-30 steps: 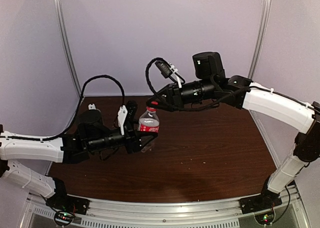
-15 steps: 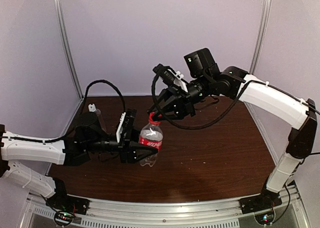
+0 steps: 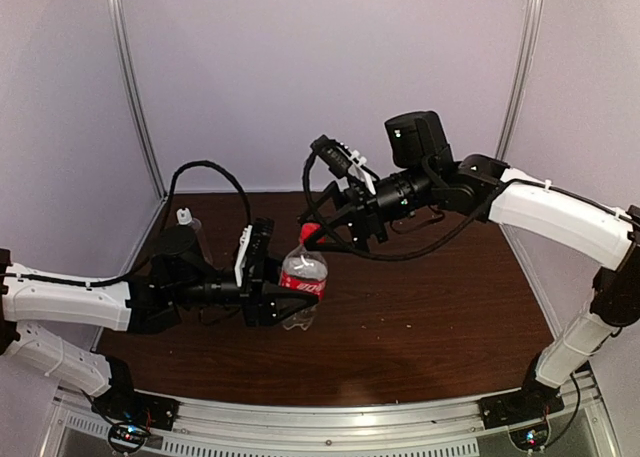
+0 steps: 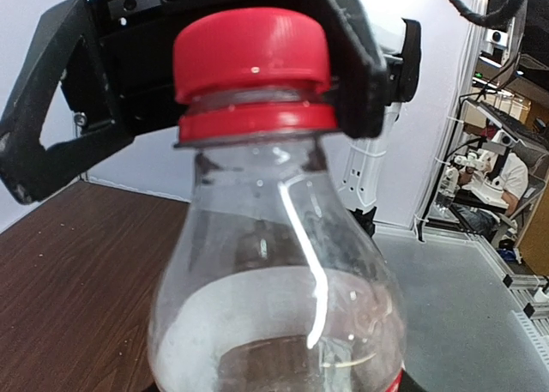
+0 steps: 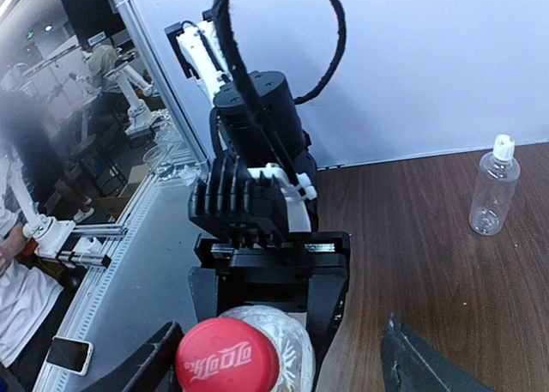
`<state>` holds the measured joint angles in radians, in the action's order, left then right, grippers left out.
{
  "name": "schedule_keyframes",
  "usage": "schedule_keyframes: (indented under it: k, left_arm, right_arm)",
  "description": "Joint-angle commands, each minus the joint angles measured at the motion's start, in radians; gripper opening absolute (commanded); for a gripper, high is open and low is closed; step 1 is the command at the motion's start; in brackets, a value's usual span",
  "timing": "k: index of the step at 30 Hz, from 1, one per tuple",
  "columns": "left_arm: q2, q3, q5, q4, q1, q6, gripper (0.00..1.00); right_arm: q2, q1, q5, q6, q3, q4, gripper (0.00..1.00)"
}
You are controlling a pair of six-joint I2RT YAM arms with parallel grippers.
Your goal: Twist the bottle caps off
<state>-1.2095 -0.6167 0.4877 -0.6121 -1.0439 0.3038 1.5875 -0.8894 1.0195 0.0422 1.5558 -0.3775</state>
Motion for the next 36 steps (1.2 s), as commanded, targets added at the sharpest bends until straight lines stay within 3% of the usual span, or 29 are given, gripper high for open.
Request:
schedule_keyframes:
  k: [1,9,15,22,36]
  left_arm:
    - [0.025,-0.028,-0.078,-0.035,-0.005,-0.036,0.36]
    - [0.02,-0.072,-0.231,0.063,-0.005,-0.061,0.36]
    - [0.0,-0.116,-0.351,0.133,-0.007,-0.039,0.36]
    - [-0.019,-0.146,-0.414,0.171,-0.008,-0.036,0.37]
    - [-0.015,-0.147,-0.463,0.191,-0.008,-0.047,0.36]
  right_arm:
    - [-0.078,0.001,-0.129,-0.133,-0.042,0.102,0.81]
    - [-0.143,-0.011,-0.38,-0.361,-0.055,0.159,0.79]
    - [-0.122,-0.041,-0.614,-0.44,-0.012,0.096,0.79]
    - [-0.065,-0.064,-0.645,-0.482,0.017,0.076,0.78]
    - [-0.037,-0.086,-0.599,-0.478,0.023,0.093,0.42]
